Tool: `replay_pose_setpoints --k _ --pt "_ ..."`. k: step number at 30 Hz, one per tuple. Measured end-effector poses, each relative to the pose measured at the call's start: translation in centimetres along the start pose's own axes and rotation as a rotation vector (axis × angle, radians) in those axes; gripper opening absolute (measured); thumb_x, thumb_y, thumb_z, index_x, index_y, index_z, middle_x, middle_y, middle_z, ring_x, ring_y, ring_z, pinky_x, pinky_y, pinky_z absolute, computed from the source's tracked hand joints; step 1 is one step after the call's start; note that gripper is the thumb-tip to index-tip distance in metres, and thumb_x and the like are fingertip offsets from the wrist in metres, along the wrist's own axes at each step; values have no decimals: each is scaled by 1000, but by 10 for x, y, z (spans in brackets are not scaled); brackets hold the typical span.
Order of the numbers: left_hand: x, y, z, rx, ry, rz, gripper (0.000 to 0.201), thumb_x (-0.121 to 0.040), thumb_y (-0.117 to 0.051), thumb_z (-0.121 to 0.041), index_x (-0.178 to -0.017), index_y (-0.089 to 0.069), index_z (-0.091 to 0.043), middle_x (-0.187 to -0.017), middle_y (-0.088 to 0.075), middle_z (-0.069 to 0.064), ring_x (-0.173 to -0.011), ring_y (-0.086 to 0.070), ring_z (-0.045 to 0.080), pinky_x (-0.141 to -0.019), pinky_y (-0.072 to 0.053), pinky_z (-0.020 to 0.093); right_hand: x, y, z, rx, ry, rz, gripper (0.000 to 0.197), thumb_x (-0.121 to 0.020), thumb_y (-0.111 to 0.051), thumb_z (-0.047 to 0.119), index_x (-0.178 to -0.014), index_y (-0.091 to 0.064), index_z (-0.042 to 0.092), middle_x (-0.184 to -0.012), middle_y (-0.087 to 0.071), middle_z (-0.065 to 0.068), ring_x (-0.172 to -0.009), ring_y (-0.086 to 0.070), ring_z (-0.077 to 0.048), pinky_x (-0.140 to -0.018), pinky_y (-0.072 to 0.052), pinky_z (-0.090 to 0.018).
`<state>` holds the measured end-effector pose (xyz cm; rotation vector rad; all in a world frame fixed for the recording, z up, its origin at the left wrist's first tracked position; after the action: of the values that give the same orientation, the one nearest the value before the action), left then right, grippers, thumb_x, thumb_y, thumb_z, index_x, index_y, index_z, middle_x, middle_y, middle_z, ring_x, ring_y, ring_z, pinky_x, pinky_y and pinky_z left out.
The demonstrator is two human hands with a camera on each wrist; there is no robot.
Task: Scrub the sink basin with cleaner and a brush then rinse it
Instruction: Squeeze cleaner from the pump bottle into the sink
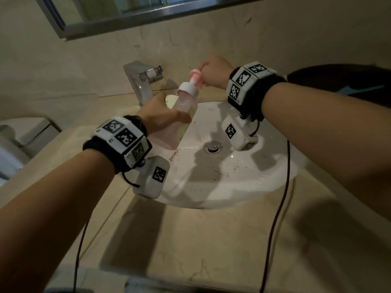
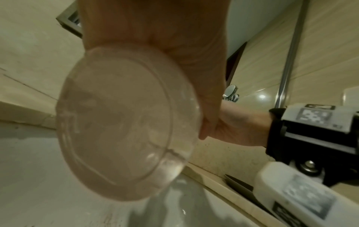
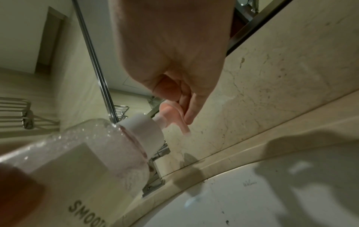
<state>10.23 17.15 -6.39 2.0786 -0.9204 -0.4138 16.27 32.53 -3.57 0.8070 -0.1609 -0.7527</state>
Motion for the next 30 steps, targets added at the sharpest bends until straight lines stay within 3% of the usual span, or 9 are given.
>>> replay_pose_setpoints --k 2,6,12,16,19,21,24,26,30 --pt "-7 1 6 -12 20 5 81 -68 -76 -39 -138 -39 -23 -114 -57 3 -97 -59 24 -82 -52 33 -10 -8 -1 37 0 -19 18 -91 -50 10 -91 -67 10 -64 -47 5 -80 -53 -14 -55 -39 -15" --pt "-13 3 11 60 35 -35 78 -64 -78 -38 -135 -46 -26 -113 -60 0 -97 -60 22 -84 -53 33 -19 -17 1 -31 -11 -45 30 -93 -47 19 -65 -45 27 -68 -48 10 -81 -53 -12 -62 -44 -15" --pt "-21 4 8 27 19 1 71 -68 -77 -38 -132 -48 -30 -117 -61 0 -101 -62 23 -86 -54 34 -18 -24 -8 -72 -54 -63 32 -86 -55 6 -56 -46 16 -78 -60 -11 -90 -64 -26 -88 -53 -38" --pt "-21 3 3 -26 29 57 78 -69 -75 -41 -138 -40 -29 -111 -60 1 -93 -63 24 -75 -54 30 -10 -13 -15 -169 -98 -74 32 -83 -46 -1 -57 -49 17 -62 -52 0 -77 -57 -21 -75 -51 -31" --pt "-16 0 -7 -40 12 85 80 -68 -75 -42 -138 -40 -27 -115 -59 2 -97 -62 24 -84 -54 36 -1 0 -16 -166 -102 -157 33 -90 -47 12 -58 -44 20 -62 -48 5 -58 -47 -6 -54 -40 -14" --pt "-10 -5 -14 -33 -5 105 73 -71 -74 -39 -135 -42 -23 -112 -59 1 -95 -62 23 -86 -54 36 8 4 -18 -95 -98 -162 36 -95 -44 19 -60 -37 25 -67 -44 6 -57 -38 -1 -48 -39 -8" --pt "-1 -13 -19 52 -20 121 48 -74 -73 -31 -115 -51 -20 -103 -63 3 -87 -64 23 -81 -56 36 16 9 -19 -66 -102 -174 35 -94 -44 22 -61 -37 26 -86 -50 -1 -73 -47 -11 -49 -35 -10" --pt "6 -17 -22 112 -39 142 34 -76 -72 -26 -106 -55 -20 -95 -65 3 -80 -64 21 -73 -55 31 23 16 -19 -83 -137 -204 33 -92 -50 22 -60 -41 20 -79 -54 -3 -83 -50 -15 -52 -33 -15" --pt "18 -19 -27 113 -40 191 32 -79 -68 -27 -108 -57 -18 -91 -66 2 -73 -64 17 -65 -54 25 40 28 -25 -82 -151 -224 32 -90 -51 17 -59 -46 20 -50 -50 5 -58 -53 -5 -52 -39 -13"
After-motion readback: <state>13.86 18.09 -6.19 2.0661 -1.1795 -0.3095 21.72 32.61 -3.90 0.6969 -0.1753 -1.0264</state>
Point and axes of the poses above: each hand's wrist, its own x-axis away from the middle knuckle, its own y-axis out of the back of the hand, z = x × y, the point moved 6 cm from there along -x, towards the middle knuckle
